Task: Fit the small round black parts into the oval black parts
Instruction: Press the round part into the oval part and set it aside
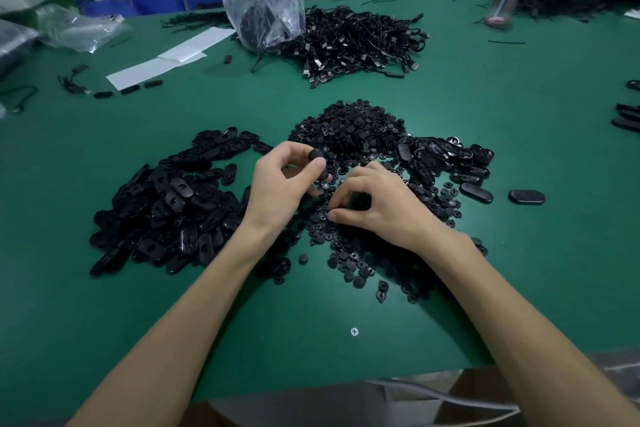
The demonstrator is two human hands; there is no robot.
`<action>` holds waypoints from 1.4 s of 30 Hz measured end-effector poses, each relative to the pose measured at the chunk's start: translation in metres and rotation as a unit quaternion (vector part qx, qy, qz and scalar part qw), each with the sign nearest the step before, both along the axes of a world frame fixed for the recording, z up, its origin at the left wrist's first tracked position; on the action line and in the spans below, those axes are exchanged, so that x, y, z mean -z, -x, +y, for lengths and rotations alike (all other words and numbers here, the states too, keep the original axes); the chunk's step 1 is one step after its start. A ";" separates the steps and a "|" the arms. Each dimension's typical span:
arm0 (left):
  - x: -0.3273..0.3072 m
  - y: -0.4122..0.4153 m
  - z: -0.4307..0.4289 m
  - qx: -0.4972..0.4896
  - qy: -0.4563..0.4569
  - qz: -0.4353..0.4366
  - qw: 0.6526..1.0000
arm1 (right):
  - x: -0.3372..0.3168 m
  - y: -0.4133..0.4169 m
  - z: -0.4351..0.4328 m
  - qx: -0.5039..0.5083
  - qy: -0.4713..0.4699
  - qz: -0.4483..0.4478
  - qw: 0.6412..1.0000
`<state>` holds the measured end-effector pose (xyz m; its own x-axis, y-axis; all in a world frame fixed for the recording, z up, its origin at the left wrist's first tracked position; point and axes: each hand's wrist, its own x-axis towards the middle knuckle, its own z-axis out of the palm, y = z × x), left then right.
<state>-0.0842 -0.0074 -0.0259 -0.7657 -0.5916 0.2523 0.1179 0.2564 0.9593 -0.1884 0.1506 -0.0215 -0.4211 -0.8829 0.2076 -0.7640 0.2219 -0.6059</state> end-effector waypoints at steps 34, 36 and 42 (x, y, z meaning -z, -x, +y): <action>-0.011 -0.005 0.005 0.042 -0.201 -0.029 0.978 | 0.002 0.004 0.000 0.148 0.220 -0.236 0.935; -0.010 -0.005 0.005 0.043 -0.200 -0.025 0.979 | 0.002 0.004 0.000 0.146 0.226 -0.246 0.931; -0.005 -0.002 0.007 0.077 -0.239 -0.016 0.968 | 0.000 0.003 0.000 0.129 0.260 -0.288 0.913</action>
<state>-0.0821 -0.0004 -0.0205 -0.8570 -0.5130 -0.0480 0.0870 -0.2359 0.9679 -0.1915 0.1507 -0.0218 -0.7722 -0.5850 0.2480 -0.2478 -0.0822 -0.9653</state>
